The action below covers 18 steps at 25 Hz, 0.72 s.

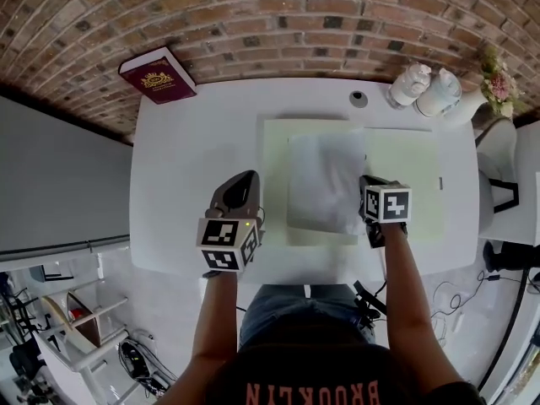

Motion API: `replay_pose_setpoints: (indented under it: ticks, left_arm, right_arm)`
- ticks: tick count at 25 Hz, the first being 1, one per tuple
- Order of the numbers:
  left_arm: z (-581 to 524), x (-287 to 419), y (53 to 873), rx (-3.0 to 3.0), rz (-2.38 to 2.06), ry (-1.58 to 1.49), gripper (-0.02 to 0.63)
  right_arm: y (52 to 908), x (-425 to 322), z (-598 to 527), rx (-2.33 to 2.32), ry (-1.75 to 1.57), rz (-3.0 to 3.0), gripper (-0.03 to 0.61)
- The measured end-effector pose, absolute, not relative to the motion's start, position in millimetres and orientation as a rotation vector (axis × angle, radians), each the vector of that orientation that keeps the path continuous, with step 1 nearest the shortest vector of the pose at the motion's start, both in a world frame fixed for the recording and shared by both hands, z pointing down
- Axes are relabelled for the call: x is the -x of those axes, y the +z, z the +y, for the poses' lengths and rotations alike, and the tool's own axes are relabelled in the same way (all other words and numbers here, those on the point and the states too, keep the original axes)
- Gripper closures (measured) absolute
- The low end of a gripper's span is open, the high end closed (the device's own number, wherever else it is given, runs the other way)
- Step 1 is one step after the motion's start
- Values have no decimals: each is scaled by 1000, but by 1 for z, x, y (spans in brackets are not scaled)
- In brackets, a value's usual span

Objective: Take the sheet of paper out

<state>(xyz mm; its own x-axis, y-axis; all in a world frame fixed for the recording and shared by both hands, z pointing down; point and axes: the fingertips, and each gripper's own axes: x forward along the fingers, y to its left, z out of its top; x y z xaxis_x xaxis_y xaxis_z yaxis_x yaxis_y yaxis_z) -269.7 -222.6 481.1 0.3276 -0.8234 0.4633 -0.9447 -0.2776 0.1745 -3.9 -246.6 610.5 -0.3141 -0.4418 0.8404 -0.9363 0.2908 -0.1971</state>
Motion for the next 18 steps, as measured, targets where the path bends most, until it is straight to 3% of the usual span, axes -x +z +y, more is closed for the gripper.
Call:
replay_pose_setpoints:
  ticks: [18]
  left_arm:
    - [-214, 177, 482, -2066, -1695, 377, 617]
  right_arm:
    - [617, -94, -257, -1117, 920, -1919, 577]
